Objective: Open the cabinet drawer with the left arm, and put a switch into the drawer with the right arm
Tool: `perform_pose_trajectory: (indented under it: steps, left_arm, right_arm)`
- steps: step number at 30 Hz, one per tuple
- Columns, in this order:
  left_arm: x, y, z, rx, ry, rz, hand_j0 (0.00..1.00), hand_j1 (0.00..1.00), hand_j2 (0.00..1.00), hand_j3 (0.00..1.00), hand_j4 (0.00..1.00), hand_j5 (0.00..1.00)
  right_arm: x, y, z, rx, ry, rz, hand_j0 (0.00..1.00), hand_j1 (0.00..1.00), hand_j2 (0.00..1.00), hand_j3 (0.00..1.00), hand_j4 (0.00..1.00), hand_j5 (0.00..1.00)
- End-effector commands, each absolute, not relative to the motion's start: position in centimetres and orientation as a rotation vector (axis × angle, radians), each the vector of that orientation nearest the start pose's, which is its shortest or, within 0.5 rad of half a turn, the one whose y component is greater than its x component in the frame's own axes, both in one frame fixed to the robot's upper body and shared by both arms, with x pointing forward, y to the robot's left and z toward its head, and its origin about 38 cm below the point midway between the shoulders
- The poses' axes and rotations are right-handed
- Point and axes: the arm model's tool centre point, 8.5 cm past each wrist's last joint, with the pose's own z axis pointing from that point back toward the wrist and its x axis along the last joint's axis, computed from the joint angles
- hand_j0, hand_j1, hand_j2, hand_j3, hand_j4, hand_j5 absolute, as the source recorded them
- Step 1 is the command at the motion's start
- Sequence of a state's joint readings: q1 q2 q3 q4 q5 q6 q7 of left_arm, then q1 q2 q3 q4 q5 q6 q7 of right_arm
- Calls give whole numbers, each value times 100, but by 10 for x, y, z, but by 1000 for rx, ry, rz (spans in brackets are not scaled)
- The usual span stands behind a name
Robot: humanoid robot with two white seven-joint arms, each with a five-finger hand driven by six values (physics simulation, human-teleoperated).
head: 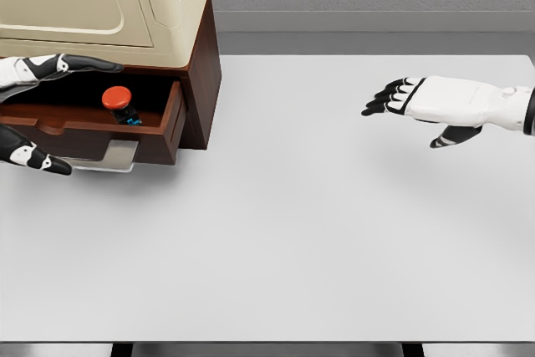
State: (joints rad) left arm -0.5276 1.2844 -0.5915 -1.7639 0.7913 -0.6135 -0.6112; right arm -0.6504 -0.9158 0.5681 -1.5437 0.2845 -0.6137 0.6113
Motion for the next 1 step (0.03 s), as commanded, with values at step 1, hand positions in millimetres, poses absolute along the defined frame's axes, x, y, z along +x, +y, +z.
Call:
perform_pose_trajectory:
  steps: [1]
  left_arm:
    - [344,351,339,-337,-1817,-1482,100,100,100,100,100,100]
  right_arm:
    - [419,-316,257,-393,-1419,2141,100,100,100,100,100,100]
